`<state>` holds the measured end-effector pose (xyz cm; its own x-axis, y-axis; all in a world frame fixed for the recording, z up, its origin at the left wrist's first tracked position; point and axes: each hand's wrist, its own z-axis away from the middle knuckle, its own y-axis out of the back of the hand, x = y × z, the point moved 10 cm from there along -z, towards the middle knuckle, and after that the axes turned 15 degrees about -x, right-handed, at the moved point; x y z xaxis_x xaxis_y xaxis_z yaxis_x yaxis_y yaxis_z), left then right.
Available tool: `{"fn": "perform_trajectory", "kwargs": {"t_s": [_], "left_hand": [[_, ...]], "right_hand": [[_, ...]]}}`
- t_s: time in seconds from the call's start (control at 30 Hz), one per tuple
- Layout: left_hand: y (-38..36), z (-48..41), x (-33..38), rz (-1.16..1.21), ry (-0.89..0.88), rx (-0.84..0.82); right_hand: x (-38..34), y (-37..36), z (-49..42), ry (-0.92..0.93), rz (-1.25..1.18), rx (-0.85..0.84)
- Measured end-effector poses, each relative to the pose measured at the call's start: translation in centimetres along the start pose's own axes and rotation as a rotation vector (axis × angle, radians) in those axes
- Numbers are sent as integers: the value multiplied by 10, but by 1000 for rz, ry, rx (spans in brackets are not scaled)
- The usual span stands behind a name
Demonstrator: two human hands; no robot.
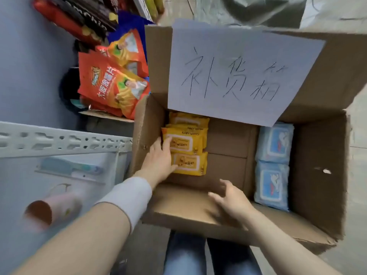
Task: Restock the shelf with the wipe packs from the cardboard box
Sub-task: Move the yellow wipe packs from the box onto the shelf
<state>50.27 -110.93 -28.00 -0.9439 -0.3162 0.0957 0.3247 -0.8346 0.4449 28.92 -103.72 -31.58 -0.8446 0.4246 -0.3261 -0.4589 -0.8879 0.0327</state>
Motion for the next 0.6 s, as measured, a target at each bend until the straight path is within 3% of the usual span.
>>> {"fn": "perform_trajectory", "kwargs": {"t_s": [0.2,0.33,0.4,0.6], "left_hand": [[3,-109,-5,-243,-32,44],[16,-131,-1,-344,-23,68],[25,-135,-1,-375,-19,82],[16,-133,-3,-342,-72,-109]], "right_hand": [[-5,-3,-133,-19,-301,-25],[-4,-3,-162,-43,-482,87],[-1,-12,-167,-62,-499,49],[9,-34,-164,-94,-575,-117]]}}
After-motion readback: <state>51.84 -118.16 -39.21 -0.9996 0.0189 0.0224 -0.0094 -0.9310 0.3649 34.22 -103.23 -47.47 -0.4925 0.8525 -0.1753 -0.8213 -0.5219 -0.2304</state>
